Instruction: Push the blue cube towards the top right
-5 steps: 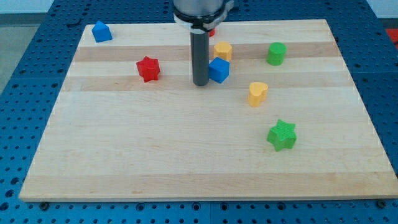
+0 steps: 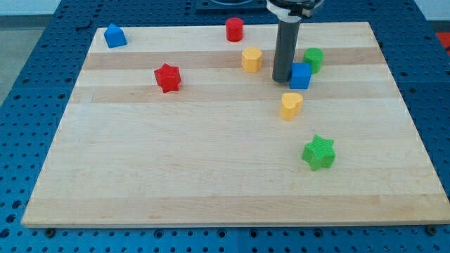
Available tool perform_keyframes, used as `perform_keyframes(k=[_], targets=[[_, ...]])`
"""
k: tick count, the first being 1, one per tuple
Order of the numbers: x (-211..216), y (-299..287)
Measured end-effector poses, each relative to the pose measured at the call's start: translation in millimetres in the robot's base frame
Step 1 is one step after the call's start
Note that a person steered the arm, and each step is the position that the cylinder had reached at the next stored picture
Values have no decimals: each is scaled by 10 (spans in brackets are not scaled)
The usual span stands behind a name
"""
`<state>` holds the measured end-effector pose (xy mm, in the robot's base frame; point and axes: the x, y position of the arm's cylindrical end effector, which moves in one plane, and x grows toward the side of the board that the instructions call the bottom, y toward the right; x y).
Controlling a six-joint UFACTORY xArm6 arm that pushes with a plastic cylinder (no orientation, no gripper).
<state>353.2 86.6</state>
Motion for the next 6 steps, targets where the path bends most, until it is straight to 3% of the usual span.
perform_keyframes(k=[1, 4, 6], targets=[[0, -54], [0, 703], [450, 569]])
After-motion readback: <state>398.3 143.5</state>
